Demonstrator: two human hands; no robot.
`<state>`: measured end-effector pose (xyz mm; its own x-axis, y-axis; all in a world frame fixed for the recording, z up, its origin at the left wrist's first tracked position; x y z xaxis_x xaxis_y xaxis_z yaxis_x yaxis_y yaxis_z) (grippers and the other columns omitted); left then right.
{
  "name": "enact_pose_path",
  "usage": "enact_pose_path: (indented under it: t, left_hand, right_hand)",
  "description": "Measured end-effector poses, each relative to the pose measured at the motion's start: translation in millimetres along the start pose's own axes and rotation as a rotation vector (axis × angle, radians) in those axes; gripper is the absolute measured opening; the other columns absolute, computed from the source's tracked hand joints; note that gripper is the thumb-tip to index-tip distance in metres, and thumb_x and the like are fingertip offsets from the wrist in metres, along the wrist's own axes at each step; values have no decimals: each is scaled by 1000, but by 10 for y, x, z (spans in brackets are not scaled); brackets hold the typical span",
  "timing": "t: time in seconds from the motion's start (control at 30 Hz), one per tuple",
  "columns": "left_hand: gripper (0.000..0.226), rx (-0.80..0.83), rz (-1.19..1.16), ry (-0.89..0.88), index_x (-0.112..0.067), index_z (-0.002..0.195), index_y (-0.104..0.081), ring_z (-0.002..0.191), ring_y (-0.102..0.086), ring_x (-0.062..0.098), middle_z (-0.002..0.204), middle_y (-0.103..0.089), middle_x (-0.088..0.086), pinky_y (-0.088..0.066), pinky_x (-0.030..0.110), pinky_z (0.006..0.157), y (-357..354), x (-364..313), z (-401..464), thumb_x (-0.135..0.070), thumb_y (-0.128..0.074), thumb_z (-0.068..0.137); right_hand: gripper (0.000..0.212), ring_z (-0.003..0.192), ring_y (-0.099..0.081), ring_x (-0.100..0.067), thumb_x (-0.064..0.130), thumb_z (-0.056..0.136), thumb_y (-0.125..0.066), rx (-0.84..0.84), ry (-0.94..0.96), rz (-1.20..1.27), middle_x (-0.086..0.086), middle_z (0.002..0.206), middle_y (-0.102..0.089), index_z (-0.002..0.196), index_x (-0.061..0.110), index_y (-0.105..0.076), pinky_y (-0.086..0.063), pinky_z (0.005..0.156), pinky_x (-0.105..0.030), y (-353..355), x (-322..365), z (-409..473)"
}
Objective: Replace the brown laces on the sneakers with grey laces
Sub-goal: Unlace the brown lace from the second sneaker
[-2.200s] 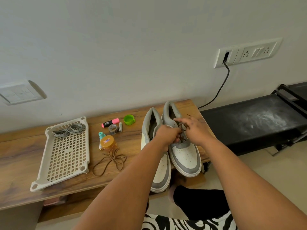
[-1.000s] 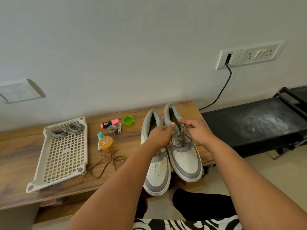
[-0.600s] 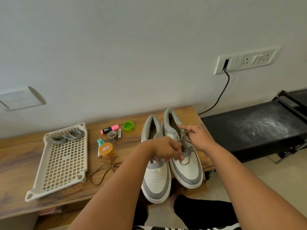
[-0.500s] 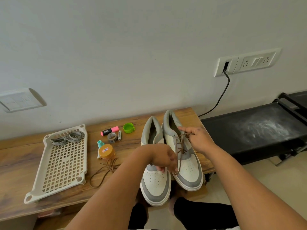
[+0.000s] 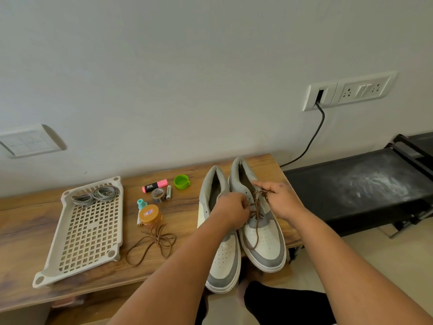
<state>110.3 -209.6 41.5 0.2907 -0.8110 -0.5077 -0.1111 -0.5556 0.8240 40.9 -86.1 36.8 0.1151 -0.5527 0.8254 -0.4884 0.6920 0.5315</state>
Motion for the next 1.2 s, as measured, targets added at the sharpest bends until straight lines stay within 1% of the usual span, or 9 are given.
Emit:
enact_pose_path:
  t: [0.17,0.37,0.53,0.6,0.67,0.77,0.87,1.03,1.2]
  left_hand:
    - [20,433,382,7,-6,86,-72,75,-68,14,89,-75,6,-54,29,84,-12,-7,-219,-21,-61,94]
    - [29,30,355,-2,-17,72,-52,70,-55,14,77,-58,0,-50,29,69,228,19,-213,-36,-64,90]
    - [27,-186,174,-47,-20,90,-55,82,-57,15,90,-62,-1,-46,28,66,326,-56,-211,-46,-59,93]
    - [31,-188,124,-64,-20,99,-56,86,-59,15,90,-61,-3,-48,29,68,243,-70,-187,-50,-58,92]
    - [36,-192,100,-75,-21,106,-53,84,-58,14,87,-57,-5,-43,28,66,165,-94,-173,-53,-59,91]
    - [30,-181,82,-123,-23,98,-45,77,-54,14,82,-53,-6,-42,27,65,80,-160,-161,-46,-62,91]
    - [22,-130,76,-216,-24,101,-46,85,-57,16,93,-57,-4,-51,33,77,5,-265,-158,-38,-61,92]
    - [53,-244,144,-187,-28,144,-32,108,-60,23,123,-56,5,-52,36,81,30,-236,-111,-38,-53,97]
    - [45,-312,5,-2,-25,147,-33,112,-58,24,137,-48,7,-51,36,84,203,12,-63,-36,-40,103]
  right_hand:
    - [51,135,-40,-23,6,101,-38,13,20,-96,-3,150,-42,145,32,-43,-38,108,-36,-32,93,-84]
    - [79,110,-58,-15,17,90,-67,-7,-4,-67,2,123,-59,153,32,-21,-50,95,-36,43,-31,-81]
    - [31,88,-57,-13,24,87,-67,49,-158,-490,9,94,-56,117,26,-61,-51,76,-29,138,-212,-104]
    - [16,81,-59,-14,23,89,-64,-118,-216,-547,4,91,-59,105,20,-65,-50,66,-27,307,-251,-117]
    - [12,78,-61,-15,19,90,-65,-456,-120,-269,0,92,-64,101,17,-63,-45,58,-21,537,-215,-125]
    - [17,87,-69,-20,34,88,-69,-729,-3,406,-2,88,-69,85,19,-62,-56,75,-30,707,-105,-134]
    - [31,97,-68,-20,40,96,-55,-516,76,552,2,86,-70,70,27,-65,-52,92,-43,570,149,-9]
    - [42,135,-37,-16,33,102,-45,-20,148,-228,6,152,-33,142,45,-40,-34,112,-42,122,233,123]
    - [24,83,-61,-16,40,97,-53,-45,-53,-371,-2,90,-65,89,19,-64,-53,77,-35,84,-52,79]
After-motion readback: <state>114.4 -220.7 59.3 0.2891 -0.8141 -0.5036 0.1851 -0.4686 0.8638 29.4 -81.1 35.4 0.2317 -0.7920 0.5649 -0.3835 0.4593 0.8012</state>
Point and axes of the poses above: each hand's wrist, its own z-axis towards the middle knuckle, its own y-axis out of the back of the hand, x = y × z, the point moved 6 cm from there along z, towards the middle knuckle
